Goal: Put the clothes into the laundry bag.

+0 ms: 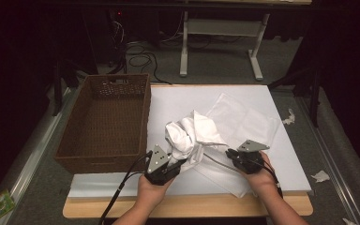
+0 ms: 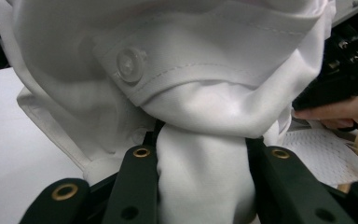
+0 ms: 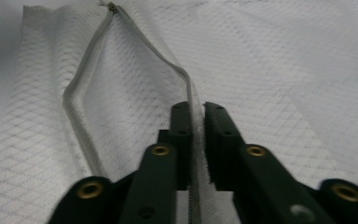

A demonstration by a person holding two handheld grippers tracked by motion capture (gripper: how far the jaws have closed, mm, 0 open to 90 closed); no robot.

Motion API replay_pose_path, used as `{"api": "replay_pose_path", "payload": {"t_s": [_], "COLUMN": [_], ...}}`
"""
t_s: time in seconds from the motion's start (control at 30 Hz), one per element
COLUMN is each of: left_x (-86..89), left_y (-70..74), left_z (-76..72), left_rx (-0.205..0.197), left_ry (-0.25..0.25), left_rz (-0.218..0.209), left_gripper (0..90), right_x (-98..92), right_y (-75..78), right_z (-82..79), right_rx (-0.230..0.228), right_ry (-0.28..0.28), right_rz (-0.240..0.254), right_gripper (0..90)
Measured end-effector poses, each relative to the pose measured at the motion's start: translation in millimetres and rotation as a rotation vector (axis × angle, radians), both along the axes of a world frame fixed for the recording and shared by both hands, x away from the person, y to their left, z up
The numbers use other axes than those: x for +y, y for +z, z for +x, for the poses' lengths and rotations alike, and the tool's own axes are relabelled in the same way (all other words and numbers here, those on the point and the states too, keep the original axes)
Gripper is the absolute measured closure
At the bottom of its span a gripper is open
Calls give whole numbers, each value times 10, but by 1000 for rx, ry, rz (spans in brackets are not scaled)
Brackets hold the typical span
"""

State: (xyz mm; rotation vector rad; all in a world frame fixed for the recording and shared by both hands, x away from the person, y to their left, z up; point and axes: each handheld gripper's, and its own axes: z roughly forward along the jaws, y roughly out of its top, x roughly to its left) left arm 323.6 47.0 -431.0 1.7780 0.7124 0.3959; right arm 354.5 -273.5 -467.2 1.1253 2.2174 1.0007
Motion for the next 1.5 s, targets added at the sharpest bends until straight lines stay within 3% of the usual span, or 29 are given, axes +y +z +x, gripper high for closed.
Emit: {"api": "replay_pose_path", "payload": {"t_s": [0.1,0.33,0.57,0.73,0.93,1.1,1.23,1.4,1.5], "left_x": [-38,-243,-431,-501,-526,-461,-334,-382,-463], "left_y": [-27,-187,-283,-362,-357,-288,-173,-42,-86], "left_z": [-17,-62,-194,-201,-97,56,171,213,253], "left_rx": [13,59,65,98,137,136,126,96,104], "left_ry": [-21,-104,-186,-211,-193,-100,-25,-14,-11], "left_rz": [10,90,159,207,202,194,154,153,169], "left_gripper": [693,692,692,691,690,690,690,689,687], "right_x": [-36,-114,-226,-272,-237,-171,-126,-67,-47], "right_y": [43,181,316,381,471,525,540,526,520], "right_z": [18,-12,-43,-57,-130,-196,-213,-219,-223], "right_rx": [4,-43,-103,-135,-170,-182,-196,-189,-188], "right_ry": [-10,-19,-44,-55,-23,14,35,38,31], "right_rz": [41,130,186,214,234,243,245,245,249], "right_gripper": [893,893,893,894,893,893,893,892,892]}}
